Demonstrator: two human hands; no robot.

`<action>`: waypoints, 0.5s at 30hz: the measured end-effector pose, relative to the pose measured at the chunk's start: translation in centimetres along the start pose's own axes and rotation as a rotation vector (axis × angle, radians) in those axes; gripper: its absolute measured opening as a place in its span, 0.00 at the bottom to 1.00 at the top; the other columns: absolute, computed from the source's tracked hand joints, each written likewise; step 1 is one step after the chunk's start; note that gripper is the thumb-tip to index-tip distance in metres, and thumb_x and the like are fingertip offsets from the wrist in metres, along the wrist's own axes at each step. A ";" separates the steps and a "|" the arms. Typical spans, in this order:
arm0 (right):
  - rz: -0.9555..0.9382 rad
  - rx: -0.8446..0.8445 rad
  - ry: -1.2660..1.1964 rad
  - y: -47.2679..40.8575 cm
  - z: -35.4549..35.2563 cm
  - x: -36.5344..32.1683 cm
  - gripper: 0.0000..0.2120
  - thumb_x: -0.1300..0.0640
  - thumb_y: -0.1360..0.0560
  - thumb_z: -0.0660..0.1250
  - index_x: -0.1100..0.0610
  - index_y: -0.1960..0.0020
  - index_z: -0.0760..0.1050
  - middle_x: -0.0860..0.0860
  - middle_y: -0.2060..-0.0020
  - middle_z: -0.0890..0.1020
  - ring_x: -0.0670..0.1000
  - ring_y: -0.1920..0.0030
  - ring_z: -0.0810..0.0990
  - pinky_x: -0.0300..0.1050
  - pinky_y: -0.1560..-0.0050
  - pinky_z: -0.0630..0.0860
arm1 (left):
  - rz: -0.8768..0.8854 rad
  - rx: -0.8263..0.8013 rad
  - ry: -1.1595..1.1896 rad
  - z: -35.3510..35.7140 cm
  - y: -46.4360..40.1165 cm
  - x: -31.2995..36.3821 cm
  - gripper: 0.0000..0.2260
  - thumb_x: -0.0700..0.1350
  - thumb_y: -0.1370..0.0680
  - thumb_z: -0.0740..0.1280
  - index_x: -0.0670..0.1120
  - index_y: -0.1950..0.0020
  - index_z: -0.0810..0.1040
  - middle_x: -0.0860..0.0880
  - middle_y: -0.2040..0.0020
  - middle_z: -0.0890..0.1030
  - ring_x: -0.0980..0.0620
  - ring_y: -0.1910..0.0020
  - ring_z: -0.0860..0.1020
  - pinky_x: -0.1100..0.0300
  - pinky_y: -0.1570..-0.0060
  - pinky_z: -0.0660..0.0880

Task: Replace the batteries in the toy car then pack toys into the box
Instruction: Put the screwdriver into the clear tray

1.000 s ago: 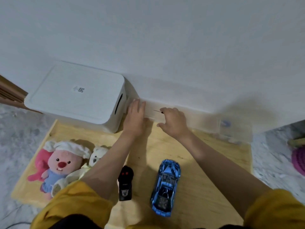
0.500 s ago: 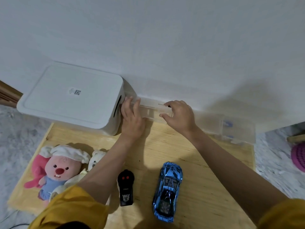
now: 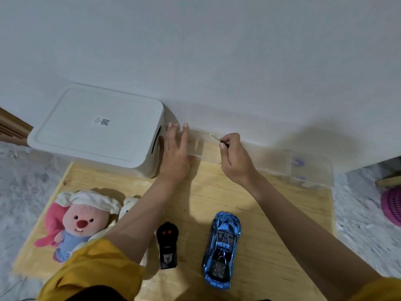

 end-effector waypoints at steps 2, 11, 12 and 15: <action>-0.016 -0.048 0.035 0.2 0.8 0.5 0.06 0.61 0.20 0.54 0.63 0.49 0.68 0.47 0.64 0.70 0.45 0.66 0.69 0.42 0.62 0.64 | 0.011 -0.011 -0.002 -0.1 -0.2 0.0 0.43 0.33 0.34 0.76 0.40 0.24 0.55 0.33 0.29 0.60 0.35 0.26 0.52 0.45 0.30 0.54; -0.024 0.129 0.250 -1.4 3.3 1.8 0.04 0.61 0.29 0.69 0.57 0.58 0.83 0.52 0.65 0.80 0.59 0.59 0.75 0.49 0.57 0.72 | 0.096 0.023 0.071 -0.8 -0.7 -0.3 0.40 0.49 0.31 0.77 0.38 0.27 0.60 0.36 0.31 0.60 0.36 0.28 0.54 0.44 0.30 0.55; -0.019 0.134 0.267 -1.6 3.5 1.8 0.04 0.61 0.30 0.70 0.56 0.59 0.83 0.51 0.66 0.81 0.59 0.59 0.75 0.50 0.57 0.73 | 0.101 0.032 0.074 -0.9 -0.7 -0.3 0.39 0.48 0.31 0.76 0.38 0.27 0.61 0.36 0.31 0.60 0.36 0.28 0.54 0.44 0.31 0.55; 0.019 0.082 0.301 -2.5 4.5 2.1 0.04 0.59 0.30 0.71 0.53 0.59 0.84 0.50 0.64 0.83 0.59 0.58 0.76 0.50 0.53 0.69 | 0.105 0.042 0.077 -0.8 -0.7 -0.4 0.38 0.47 0.30 0.76 0.38 0.27 0.61 0.37 0.31 0.59 0.36 0.28 0.54 0.43 0.31 0.56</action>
Point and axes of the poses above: each hand's wrist, its own y-axis away from the middle knuckle, its own z-axis out of the palm, x = y × z, the point moved 7 cm from there along -y, towards the middle knuckle
